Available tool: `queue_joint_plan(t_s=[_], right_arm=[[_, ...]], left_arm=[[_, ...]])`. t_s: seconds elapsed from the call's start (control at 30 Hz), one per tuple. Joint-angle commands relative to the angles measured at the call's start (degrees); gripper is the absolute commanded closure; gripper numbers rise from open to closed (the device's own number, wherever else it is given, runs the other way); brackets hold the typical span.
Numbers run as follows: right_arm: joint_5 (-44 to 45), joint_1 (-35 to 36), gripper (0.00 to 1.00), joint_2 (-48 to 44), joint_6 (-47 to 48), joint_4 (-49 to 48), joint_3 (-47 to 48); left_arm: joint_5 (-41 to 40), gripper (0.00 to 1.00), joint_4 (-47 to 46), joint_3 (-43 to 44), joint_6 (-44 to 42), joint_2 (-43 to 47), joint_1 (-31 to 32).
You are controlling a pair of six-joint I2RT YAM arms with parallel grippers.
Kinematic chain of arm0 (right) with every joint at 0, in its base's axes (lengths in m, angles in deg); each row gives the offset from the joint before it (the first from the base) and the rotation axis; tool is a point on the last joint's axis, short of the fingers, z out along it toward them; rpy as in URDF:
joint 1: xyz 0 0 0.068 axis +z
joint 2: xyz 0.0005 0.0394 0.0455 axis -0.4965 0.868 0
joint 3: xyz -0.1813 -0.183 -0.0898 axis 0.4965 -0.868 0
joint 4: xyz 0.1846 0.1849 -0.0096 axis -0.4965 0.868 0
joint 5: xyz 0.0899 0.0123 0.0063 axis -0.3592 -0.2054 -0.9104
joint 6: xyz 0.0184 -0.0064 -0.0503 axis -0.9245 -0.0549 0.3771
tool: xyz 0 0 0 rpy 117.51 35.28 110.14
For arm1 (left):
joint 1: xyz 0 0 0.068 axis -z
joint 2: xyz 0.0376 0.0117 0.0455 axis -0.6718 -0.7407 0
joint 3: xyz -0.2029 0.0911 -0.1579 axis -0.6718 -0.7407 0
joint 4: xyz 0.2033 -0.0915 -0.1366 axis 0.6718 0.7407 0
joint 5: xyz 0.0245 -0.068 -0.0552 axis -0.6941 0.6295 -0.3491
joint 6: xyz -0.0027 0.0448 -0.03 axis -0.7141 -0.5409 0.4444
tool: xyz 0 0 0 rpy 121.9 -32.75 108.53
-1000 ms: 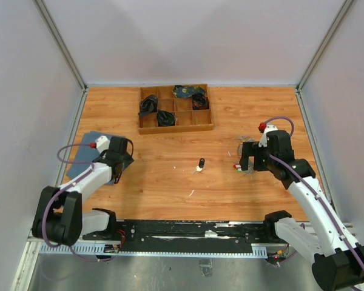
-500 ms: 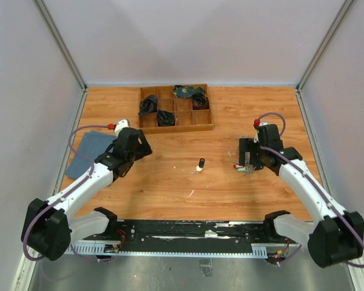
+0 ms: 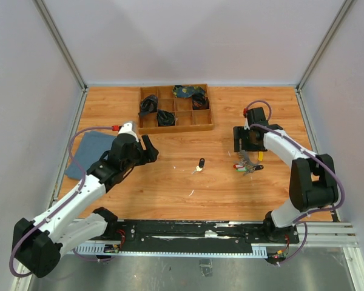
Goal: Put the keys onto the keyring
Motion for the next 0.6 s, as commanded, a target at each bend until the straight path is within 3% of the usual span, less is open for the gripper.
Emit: queue_joint_plan(t_s=[0.0,0.13,0.33,0.57], right_arm=[[0.8,-1.5,0.27,4.0,0.5,-1.5,2.7],[3.0,-3.8,0.34,3.7,-0.9,-2.9,2.7],[8.4,-9.9,0.36,0.1,-2.9,-3.2,0.2],[7.7,-11.9,0.37,6.7,-0.2,-0.4,2.7]], left_arm=[[0.2,0.25,1.4,-0.8,-1.4,1.9,0.4],[1.3,0.26,1.3,-1.7,-1.4,1.8,0.4],[2.5,0.28,0.9,-2.2,-1.4,1.5,0.4],[3.1,0.29,0.7,-1.3,-1.8,0.0,0.5]])
